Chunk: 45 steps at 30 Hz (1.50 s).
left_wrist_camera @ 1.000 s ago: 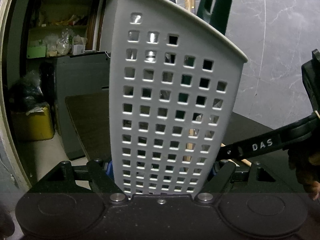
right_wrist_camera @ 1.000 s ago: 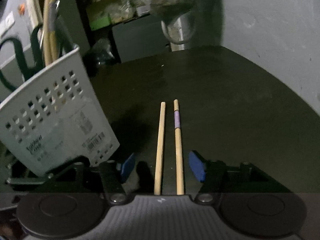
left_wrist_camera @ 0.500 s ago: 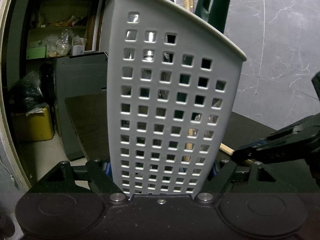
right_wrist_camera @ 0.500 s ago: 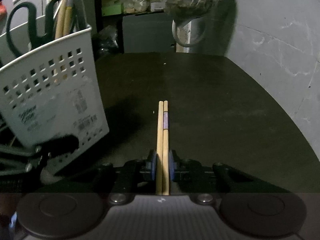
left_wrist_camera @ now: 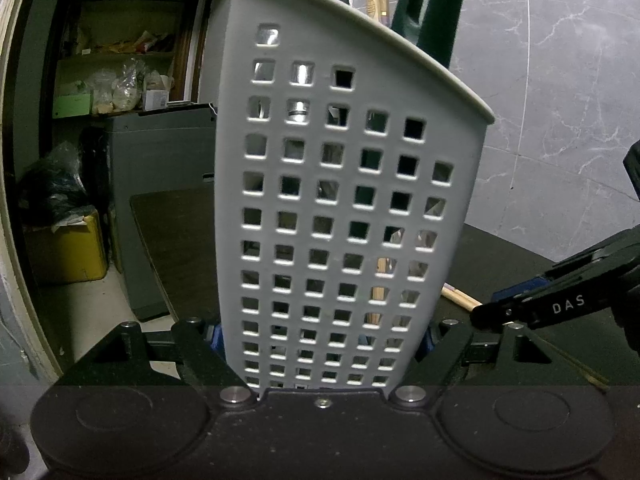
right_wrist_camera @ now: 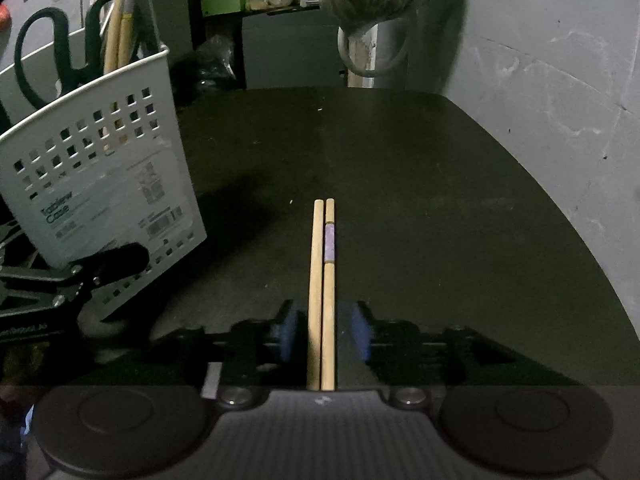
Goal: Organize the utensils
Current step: 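Lift the two chopsticks upright with the right tool above the caddy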
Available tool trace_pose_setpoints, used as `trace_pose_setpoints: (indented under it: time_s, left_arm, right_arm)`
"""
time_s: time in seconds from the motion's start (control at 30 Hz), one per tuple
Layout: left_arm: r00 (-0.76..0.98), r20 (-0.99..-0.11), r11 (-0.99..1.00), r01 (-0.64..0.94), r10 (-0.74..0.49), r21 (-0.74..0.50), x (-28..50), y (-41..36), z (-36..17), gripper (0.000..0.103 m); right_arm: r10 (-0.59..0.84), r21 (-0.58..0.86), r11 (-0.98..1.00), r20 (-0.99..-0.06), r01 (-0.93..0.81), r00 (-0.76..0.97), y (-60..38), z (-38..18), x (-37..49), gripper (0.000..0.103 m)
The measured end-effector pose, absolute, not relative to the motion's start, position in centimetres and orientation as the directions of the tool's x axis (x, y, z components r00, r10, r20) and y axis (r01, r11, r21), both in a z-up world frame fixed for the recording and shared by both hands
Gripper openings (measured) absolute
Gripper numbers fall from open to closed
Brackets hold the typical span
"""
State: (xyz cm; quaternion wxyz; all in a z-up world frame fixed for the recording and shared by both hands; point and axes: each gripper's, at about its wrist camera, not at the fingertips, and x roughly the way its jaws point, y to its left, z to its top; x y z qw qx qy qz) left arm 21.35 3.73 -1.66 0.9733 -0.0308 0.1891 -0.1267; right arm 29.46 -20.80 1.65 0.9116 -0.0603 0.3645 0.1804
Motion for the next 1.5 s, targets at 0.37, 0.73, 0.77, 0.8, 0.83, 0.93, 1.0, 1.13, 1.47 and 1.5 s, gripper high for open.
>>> trace_pose_setpoints:
  time_s: [0.37, 0.73, 0.77, 0.8, 0.83, 0.93, 1.0, 1.13, 1.47, 1.5]
  left_arm:
    - [0.898, -0.362, 0.968, 0.229, -0.249, -0.098, 21.2, 3.5, -1.6, 0.081]
    - [0.898, -0.362, 0.968, 0.231, -0.251, -0.1, 21.2, 3.4, -1.6, 0.081]
    - [0.898, -0.362, 0.968, 0.229, -0.25, -0.1, 21.2, 3.4, -1.6, 0.081]
    - [0.898, -0.363, 0.969, 0.228, -0.249, -0.1, 21.3, 3.4, -1.6, 0.081]
    - [0.898, -0.363, 0.969, 0.227, -0.248, -0.1, 21.3, 3.3, -1.6, 0.081]
    - [0.897, -0.362, 0.967, 0.231, -0.254, -0.105, 21.3, 3.5, -1.5, 0.081]
    - [0.897, -0.362, 0.967, 0.232, -0.254, -0.104, 21.3, 3.6, -1.6, 0.081]
    - [0.897, -0.362, 0.968, 0.231, -0.253, -0.103, 21.4, 3.6, -1.5, 0.081]
    - [0.899, -0.365, 0.97, 0.226, -0.243, -0.09, 21.3, 3.3, -1.5, 0.081]
    - [0.899, -0.365, 0.97, 0.225, -0.242, -0.089, 21.3, 3.2, -1.5, 0.081]
  right_arm:
    - [0.281, 0.027, 0.93, -0.694, -0.366, 0.663, -20.8, 1.7, 30.2, 0.05]
    - [0.288, 0.017, 0.915, -0.727, -0.404, 0.623, -19.6, 2.2, 31.7, 0.024]
    - [0.281, 0.006, 0.911, -0.74, -0.412, 0.611, -19.2, 2.4, 31.8, 0.015]
    - [0.268, -0.007, 0.909, -0.754, -0.416, 0.6, -18.8, 2.6, 31.9, 0.014]
    - [0.253, -0.023, 0.907, -0.767, -0.42, 0.589, -18.4, 2.8, 32.2, 0.014]
    - [0.271, 0.013, 0.905, -0.788, -0.425, 0.552, -18.7, 3.2, 33.0, 0.014]
    - [0.312, 0.078, 0.91, -0.775, -0.408, 0.55, -19.6, 3.3, 33.3, 0.014]
    - [0.384, 0.156, 0.908, -0.684, -0.39, 0.62, -21.7, 3.8, 32.3, 0.014]
    - [0.451, 0.16, 0.893, -0.35, -0.422, 0.821, -23.7, 5.3, 26.5, 0.014]
    - [0.451, 0.156, 0.892, -0.326, -0.424, 0.831, -23.8, 5.5, 26.0, 0.014]
